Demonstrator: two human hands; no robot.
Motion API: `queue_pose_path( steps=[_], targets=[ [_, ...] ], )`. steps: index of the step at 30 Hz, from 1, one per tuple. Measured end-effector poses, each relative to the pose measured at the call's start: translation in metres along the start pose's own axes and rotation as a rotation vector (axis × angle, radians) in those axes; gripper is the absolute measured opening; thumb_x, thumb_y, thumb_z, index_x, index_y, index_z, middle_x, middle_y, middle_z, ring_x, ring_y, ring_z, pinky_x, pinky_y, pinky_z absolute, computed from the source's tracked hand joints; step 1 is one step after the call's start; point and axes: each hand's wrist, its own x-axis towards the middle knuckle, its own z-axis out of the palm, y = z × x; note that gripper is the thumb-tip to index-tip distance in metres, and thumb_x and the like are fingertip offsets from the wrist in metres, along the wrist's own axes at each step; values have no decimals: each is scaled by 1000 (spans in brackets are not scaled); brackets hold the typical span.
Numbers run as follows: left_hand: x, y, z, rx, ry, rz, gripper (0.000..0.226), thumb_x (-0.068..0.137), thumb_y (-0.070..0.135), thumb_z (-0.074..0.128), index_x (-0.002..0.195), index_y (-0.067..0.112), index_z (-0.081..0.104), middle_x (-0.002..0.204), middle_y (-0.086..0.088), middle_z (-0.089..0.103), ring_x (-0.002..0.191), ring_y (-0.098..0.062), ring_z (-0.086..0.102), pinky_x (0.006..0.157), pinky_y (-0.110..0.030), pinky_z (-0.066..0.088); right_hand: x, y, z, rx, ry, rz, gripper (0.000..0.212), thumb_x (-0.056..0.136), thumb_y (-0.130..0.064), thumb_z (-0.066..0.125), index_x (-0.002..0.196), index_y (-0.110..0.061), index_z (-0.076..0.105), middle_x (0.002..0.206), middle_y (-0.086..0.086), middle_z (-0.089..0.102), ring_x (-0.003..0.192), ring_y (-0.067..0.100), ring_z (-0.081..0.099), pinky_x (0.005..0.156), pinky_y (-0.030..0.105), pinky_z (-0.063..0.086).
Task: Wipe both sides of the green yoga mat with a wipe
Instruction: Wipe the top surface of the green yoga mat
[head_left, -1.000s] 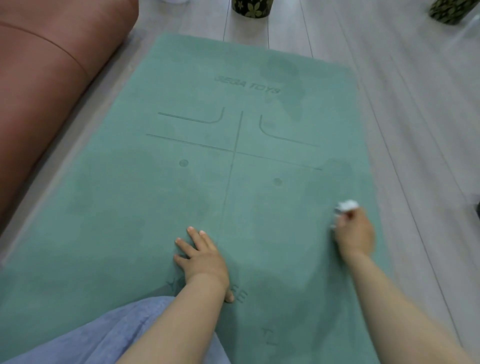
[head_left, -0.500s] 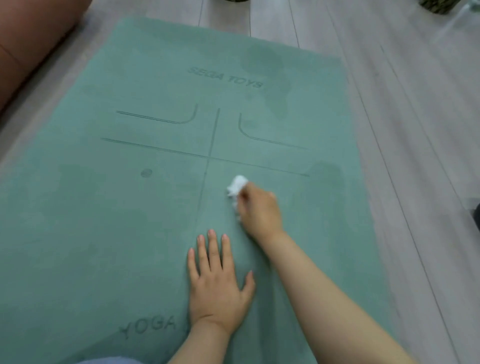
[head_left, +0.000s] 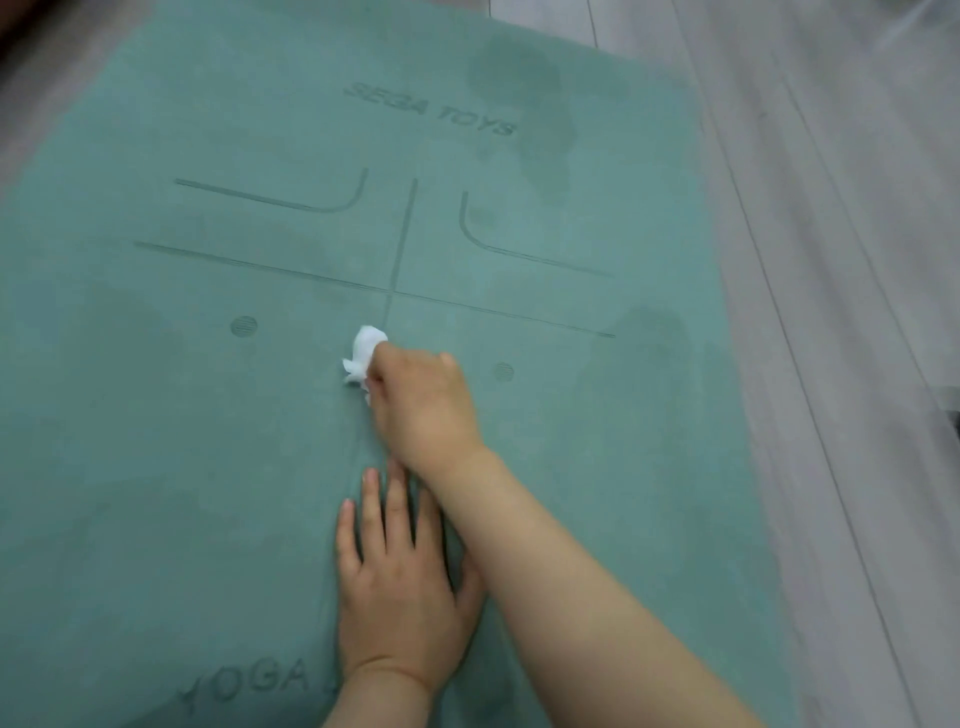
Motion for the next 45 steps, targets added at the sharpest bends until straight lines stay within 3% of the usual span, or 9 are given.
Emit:
queue_pose_path(
  steps=[2, 7, 9, 14, 18, 26, 31, 36, 45],
  targets=[
    [0, 0, -1, -9, 24, -12, 81, 74, 49, 44, 141, 4, 53, 151, -22, 40, 139, -40, 39, 113, -58, 26, -10, 40, -19, -11, 142, 63, 17, 87, -28, 54, 95, -16, 64, 85, 6, 72, 82, 31, 67, 67, 37, 52],
    [1, 3, -3, -32, 61, -29, 80, 69, 46, 47, 139, 6, 55, 151, -20, 41, 137, -38, 42, 111, -57, 28, -101, 204, -104, -164, 409, 974, 29, 85, -30, 45, 93, -5, 56, 95, 29, 65, 90, 45, 60, 79, 45, 45],
    [3, 2, -2, -29, 61, -28, 81, 68, 46, 47, 139, 7, 56, 151, -19, 41, 137, -38, 43, 111, -57, 29, -98, 211, -109, -181, 448, 1086, 24, 85, -25, 46, 95, -5, 55, 96, 31, 64, 91, 47, 59, 82, 46, 44],
    [2, 1, 0, -8, 49, -32, 83, 68, 47, 47, 141, 8, 53, 152, -20, 41, 137, -38, 42, 111, -57, 28, 11, 79, -32, 29, 394, 546, 10, 89, -24, 54, 92, -18, 62, 91, 6, 71, 87, 30, 65, 72, 33, 46],
    [3, 2, 3, 18, 55, -20, 83, 69, 47, 45, 142, 7, 51, 151, -21, 42, 136, -37, 42, 110, -57, 29, 58, 7, -3, -58, -24, 90, 9, 87, -24, 54, 95, -20, 57, 75, 3, 66, 77, 30, 63, 63, 33, 38],
    [5, 2, 6, 32, 114, -14, 80, 68, 45, 47, 137, 6, 58, 149, -20, 44, 136, -36, 43, 108, -58, 32, -61, 234, -112, -199, 401, 989, 17, 90, -18, 51, 97, -2, 55, 96, 30, 64, 89, 47, 59, 80, 48, 48],
    [2, 3, 5, 35, 114, -19, 81, 69, 45, 46, 139, 6, 56, 150, -21, 43, 135, -39, 45, 110, -58, 30, 12, 145, -47, 24, 395, 613, 13, 92, -26, 52, 96, -15, 59, 94, 11, 69, 89, 34, 64, 72, 38, 48],
    [4, 4, 4, 27, 108, -22, 82, 68, 45, 43, 142, 9, 42, 149, -21, 45, 133, -38, 46, 108, -58, 31, 93, -1, 7, -120, -145, 37, 15, 90, -20, 53, 104, -16, 49, 83, 6, 67, 80, 31, 62, 61, 33, 33],
    [5, 3, 0, -2, 49, -15, 79, 70, 44, 44, 138, 6, 57, 149, -20, 44, 135, -37, 44, 109, -58, 30, -27, 209, -85, -100, 350, 720, 17, 90, -17, 52, 96, -1, 54, 93, 29, 64, 86, 46, 59, 72, 47, 44]
  ],
)
